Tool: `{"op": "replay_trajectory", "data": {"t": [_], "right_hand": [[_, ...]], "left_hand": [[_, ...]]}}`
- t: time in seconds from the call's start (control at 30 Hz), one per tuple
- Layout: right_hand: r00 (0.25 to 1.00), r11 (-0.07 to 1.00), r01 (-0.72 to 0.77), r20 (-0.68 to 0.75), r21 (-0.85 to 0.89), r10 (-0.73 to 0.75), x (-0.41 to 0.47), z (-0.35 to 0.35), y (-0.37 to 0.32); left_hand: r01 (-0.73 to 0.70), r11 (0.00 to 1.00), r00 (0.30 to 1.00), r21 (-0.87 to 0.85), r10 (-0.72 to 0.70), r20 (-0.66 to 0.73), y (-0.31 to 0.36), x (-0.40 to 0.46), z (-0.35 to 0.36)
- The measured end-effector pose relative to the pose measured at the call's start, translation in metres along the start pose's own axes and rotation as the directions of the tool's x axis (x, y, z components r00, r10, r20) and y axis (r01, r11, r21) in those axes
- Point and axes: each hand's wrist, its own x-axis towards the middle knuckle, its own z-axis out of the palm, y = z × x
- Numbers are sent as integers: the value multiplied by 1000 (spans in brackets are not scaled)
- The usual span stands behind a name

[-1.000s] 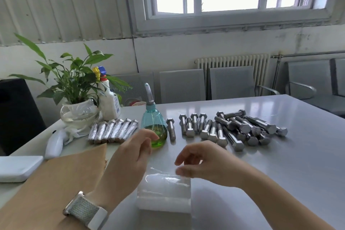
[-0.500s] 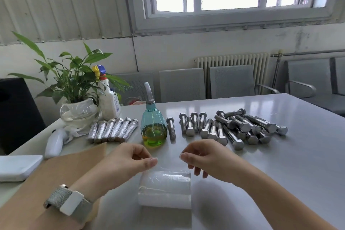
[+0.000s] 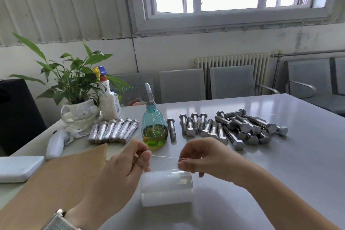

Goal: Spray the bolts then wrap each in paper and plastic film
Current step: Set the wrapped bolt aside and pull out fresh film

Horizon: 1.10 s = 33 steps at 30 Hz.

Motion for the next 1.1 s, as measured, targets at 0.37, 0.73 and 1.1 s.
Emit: {"op": "replay_trajectory", "data": {"t": [0.37,0.73,1.1], "right_hand": [[996,995,80,-36,61,-78,-3,-2,-7],[988,991,134,-79,4,-133,-3,0,-9],[989,985,119,-107,123,-106,5,-10,4]], "left_hand": [[-28,997,996,-70,34,84,3,6,-12],[-244,892,936,381,113,334,39,42,10],[-528,713,831,460,324,453,35,51,14]]}}
